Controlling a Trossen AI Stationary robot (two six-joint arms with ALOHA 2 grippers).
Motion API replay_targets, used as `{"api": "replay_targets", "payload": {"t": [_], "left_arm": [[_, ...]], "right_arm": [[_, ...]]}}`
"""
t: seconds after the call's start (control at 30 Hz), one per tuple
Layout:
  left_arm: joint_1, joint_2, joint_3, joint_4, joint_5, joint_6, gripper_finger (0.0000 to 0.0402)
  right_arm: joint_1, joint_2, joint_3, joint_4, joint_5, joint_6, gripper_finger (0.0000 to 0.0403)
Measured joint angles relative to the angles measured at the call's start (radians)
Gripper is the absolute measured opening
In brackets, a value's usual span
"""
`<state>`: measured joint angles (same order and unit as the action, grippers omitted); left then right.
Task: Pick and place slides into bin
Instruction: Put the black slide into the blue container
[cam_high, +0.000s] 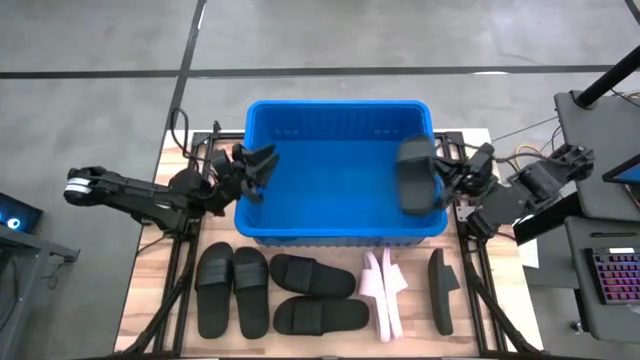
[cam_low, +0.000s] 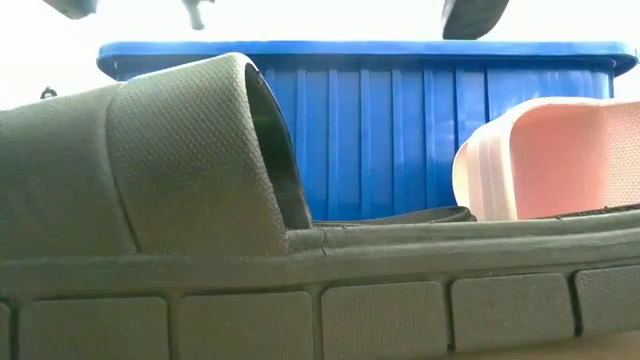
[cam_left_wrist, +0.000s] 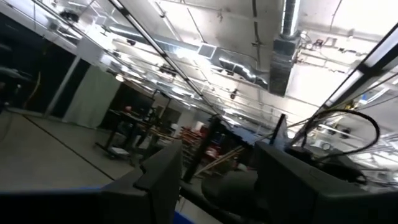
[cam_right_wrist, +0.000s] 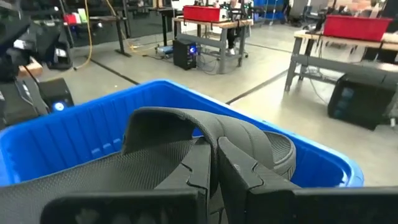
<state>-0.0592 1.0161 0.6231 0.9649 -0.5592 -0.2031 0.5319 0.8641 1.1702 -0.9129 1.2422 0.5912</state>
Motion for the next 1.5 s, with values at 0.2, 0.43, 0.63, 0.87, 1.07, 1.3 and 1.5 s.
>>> {"api": "replay_targets", "payload": {"t": [0.2,0.43,0.63,0.87,1.07,1.3,1.5], "left_arm": [[0.026,0.0,0.0,-0.001,0.0,0.005,0.0185],[0.034,0.0,0.0,-0.004,0.0,0.008,0.0185],[0.034,0.0,0.0,-0.005,0.0,0.008,0.0185],[0.034,0.0,0.0,-0.005,0.001,0.061,0.0185],[0.034,-0.003,0.0,-0.005,0.001,0.062,0.0185],[0.034,-0.003,0.0,-0.005,0.001,0.062,0.0185],[0.034,-0.003,0.0,-0.005,0.001,0.062,0.0185]], "right_arm": [[-0.139,0.001,-0.075,0.094,-0.132,-0.044,0.0012],[-0.344,0.002,-0.144,0.368,-0.445,-0.305,0.0012],[-0.603,0.004,-0.185,0.423,-0.63,-0.441,0.0012],[-0.941,0.064,-0.235,0.512,-1.043,-0.6,0.0012],[-1.134,0.186,-0.245,0.476,-1.188,-0.772,0.0012],[-1.205,0.342,-0.245,0.486,-1.239,-0.91,0.0012],[-1.203,0.46,-0.244,0.516,-1.245,-0.967,0.0012]]}}
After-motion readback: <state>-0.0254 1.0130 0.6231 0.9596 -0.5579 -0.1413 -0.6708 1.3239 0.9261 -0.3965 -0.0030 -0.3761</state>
